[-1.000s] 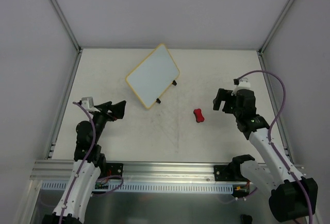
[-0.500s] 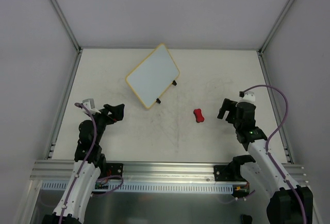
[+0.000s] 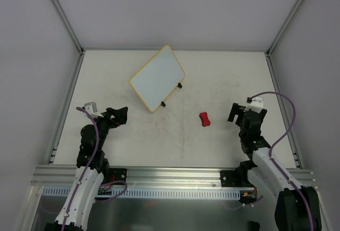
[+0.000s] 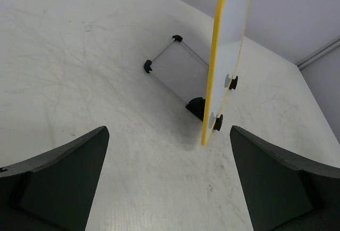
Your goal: Erase the whiteboard
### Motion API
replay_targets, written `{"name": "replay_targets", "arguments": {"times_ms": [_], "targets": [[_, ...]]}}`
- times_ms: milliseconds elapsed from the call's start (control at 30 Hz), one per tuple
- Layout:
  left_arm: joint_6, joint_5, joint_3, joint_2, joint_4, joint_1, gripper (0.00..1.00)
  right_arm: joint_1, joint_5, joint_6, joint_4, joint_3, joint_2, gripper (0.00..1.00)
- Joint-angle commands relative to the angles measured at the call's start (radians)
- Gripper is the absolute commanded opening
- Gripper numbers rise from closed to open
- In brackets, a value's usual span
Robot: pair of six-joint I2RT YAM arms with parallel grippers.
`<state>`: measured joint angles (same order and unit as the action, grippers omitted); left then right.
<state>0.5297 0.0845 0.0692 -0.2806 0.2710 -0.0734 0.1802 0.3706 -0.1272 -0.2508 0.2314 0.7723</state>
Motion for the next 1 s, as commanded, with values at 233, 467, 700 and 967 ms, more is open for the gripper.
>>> {"name": "replay_targets", "arguments": {"times_ms": [233, 467, 700, 967], "targets": [[-0.019, -0.003, 0.023, 0.006, 0.031, -0.011, 0.99, -0.005, 0.071, -0.19, -0.554, -0.043, 0.281, 0.99], [-0.022, 0.0, 0.024, 0.009, 0.031, -0.011, 0.99, -0.007, 0.059, -0.221, -0.715, -0.043, 0.415, 0.99], [0.0, -0.003, 0.03, -0.002, 0.033, -0.011, 0.99, -0.005, 0.151, -0.184, -0.72, -0.05, 0.41, 0.99], [0.009, -0.042, 0.053, -0.015, 0.004, -0.011, 0.99, -0.005, 0.156, -0.186, -0.734, -0.047, 0.429, 0.99]]}}
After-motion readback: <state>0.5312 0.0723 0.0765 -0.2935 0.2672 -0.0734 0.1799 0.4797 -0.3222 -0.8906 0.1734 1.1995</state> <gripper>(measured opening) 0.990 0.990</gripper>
